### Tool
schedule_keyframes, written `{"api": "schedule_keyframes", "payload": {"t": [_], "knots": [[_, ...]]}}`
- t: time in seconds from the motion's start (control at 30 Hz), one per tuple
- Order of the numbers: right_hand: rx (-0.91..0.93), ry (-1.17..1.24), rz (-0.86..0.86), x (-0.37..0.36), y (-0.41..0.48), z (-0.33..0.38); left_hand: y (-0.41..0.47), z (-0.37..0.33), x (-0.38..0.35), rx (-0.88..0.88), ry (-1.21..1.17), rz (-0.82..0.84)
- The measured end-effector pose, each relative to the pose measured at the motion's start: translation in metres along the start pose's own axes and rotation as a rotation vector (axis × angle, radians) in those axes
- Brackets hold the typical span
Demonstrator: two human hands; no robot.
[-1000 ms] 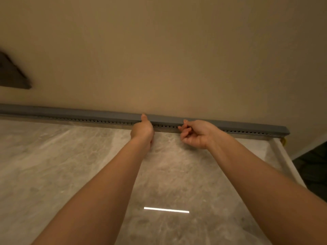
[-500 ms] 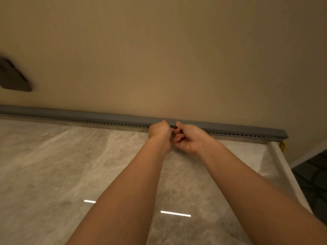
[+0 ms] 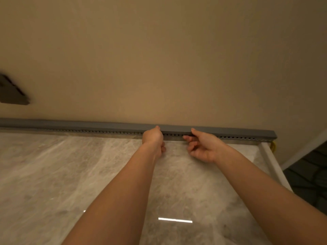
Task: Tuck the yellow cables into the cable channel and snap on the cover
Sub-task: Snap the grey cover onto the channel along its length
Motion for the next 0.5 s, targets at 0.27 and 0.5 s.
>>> {"api": "schedule_keyframes", "payload": {"t": [0.27,0.5], "knots": [[0.054,-0.025,-0.121,0.064,-0.017,0.026,-0.002,-0.001,0.0,0.005,0.024,0.023],[0.054,0.063,-0.135,0.067,-0.013,0.03,-0.002,0.002,0.0,-0.006,0.011,0.033]]}}
Point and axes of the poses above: each hand's wrist, its own y-axis towards the middle knuckle, its own x-axis out of the back of the hand, z = x × y, the point moved 4 cm from there along y, towards the middle knuckle, and after that the axes turned 6 degrees about -y, right-handed, at the moved point
